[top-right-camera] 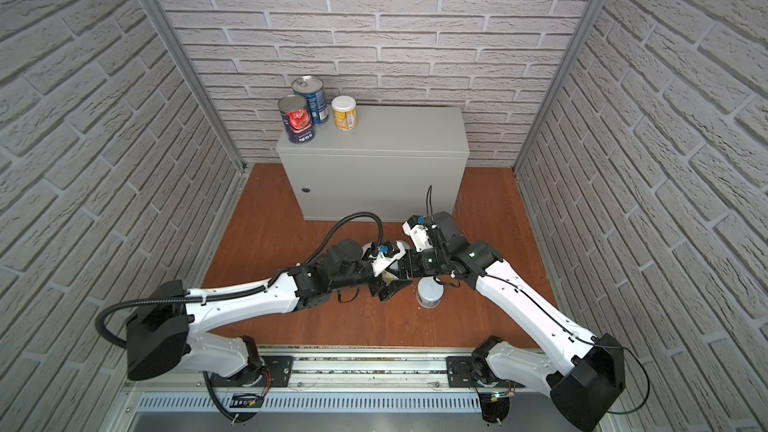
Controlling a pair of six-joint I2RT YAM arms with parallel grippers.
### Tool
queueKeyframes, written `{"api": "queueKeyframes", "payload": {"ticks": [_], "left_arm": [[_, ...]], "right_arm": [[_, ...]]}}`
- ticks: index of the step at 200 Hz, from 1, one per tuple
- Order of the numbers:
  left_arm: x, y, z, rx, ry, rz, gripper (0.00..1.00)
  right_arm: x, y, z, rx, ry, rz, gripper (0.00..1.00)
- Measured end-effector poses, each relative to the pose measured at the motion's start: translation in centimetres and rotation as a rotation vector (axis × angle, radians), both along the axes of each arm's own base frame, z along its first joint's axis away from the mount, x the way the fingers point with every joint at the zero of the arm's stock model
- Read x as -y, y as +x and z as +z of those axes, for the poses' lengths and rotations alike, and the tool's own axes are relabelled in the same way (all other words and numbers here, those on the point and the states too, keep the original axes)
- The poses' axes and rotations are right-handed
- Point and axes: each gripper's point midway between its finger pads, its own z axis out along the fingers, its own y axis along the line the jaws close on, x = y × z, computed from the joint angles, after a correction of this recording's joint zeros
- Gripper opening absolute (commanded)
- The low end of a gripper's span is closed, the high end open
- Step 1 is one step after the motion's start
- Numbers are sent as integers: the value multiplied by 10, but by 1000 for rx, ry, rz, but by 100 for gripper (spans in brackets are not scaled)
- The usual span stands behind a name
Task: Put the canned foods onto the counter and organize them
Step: 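Reach the left gripper around the yellow can held by the right gripper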
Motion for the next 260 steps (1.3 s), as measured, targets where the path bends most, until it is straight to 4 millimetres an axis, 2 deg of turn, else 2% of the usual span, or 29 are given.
{"api": "queueKeyframes", "payload": {"ticks": [49,260], "left_arm": [[4,-4,-5,-3,12,-11,98],[1,-4,-11,27,28,-3,98]], "right_arm": [[5,-1,-3,-16,-8,-8,65],[13,-9,-7,-57,-24,5,64]]}}
